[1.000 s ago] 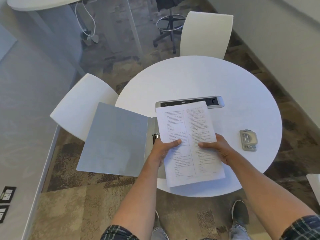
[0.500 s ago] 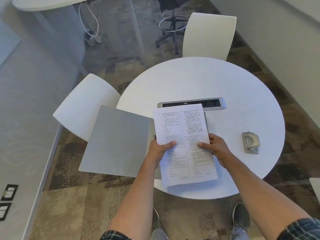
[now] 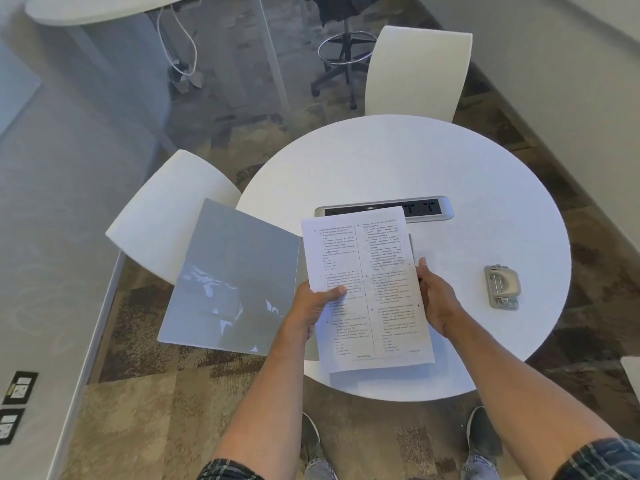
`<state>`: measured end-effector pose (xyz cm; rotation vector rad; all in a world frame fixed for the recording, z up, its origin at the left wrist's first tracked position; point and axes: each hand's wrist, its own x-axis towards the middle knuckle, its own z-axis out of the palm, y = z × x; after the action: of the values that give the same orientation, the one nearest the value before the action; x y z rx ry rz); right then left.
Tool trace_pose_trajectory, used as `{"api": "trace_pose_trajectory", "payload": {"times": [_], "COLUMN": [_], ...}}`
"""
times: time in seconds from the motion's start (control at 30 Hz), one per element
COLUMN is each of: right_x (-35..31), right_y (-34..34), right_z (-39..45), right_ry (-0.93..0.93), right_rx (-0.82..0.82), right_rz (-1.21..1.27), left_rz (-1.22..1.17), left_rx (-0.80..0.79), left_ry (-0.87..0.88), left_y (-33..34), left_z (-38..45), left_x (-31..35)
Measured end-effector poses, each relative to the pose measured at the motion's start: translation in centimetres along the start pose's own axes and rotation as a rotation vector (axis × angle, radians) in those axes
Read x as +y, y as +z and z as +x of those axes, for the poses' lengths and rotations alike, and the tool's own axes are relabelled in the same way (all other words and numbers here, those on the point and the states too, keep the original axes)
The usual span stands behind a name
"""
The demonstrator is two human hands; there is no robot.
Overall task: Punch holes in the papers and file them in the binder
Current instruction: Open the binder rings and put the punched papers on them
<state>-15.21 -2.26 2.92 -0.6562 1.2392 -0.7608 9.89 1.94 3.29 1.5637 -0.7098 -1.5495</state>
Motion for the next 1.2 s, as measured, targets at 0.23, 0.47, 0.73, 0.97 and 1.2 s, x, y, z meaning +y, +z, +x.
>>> {"api": "trace_pose_trajectory", "payload": {"times": [0.23, 0.47, 0.73, 0.97, 1.2], "right_x": [0.0, 0.3, 0.9, -0.7, -2.0], "right_y": [1.2, 0.9, 0.5, 4.6, 5.5], "right_z": [0.1, 0.3, 1.1, 0.4, -0.1], "right_ry": [-0.038, -0.035, -0.266, -0.409, -0.428], "right_rx": [0.056, 0.069, 0.073, -0.128, -0.160], "right_rz": [-0.087, -0.147, -0.304, -0.339, -0.054], "left_rz": [-0.020, 0.012, 0.095, 0.505, 0.457], "left_rx": [-0.028, 0.071, 0.173, 0.243, -0.031], "left_ry": [-0.014, 0.000, 0.066, 0.212, 0.259], "left_y": [0.7, 0.5, -0.1, 2.6, 6.1], "left_z": [0.0, 0.0, -0.2, -1.3, -2.9], "left_x": [0.1, 0.0, 1.6, 5.7, 6.6]}}
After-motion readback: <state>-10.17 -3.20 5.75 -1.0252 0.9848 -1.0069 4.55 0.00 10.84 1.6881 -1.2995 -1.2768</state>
